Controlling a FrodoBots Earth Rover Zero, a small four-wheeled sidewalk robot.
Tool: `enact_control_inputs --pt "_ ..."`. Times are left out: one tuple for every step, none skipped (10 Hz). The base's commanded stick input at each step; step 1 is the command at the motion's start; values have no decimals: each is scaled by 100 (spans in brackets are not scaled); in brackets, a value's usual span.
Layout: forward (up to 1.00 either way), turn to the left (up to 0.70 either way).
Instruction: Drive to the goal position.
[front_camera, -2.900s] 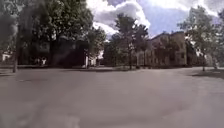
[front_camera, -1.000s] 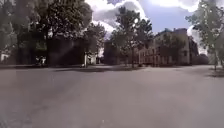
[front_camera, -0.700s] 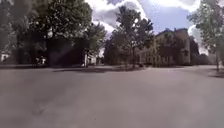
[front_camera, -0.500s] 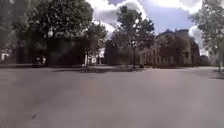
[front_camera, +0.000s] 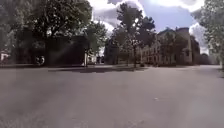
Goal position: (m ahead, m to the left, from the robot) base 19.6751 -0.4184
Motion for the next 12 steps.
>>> enact_control_inputs --pt "85 1" --pt "85 1" --pt "85 1" --pt "85 1" --pt "85 1" --pt "85 1" --pt "85 1" --pt "85 1" --pt "85 1" --pt "85 1" --pt "85 1" --pt "85 1"
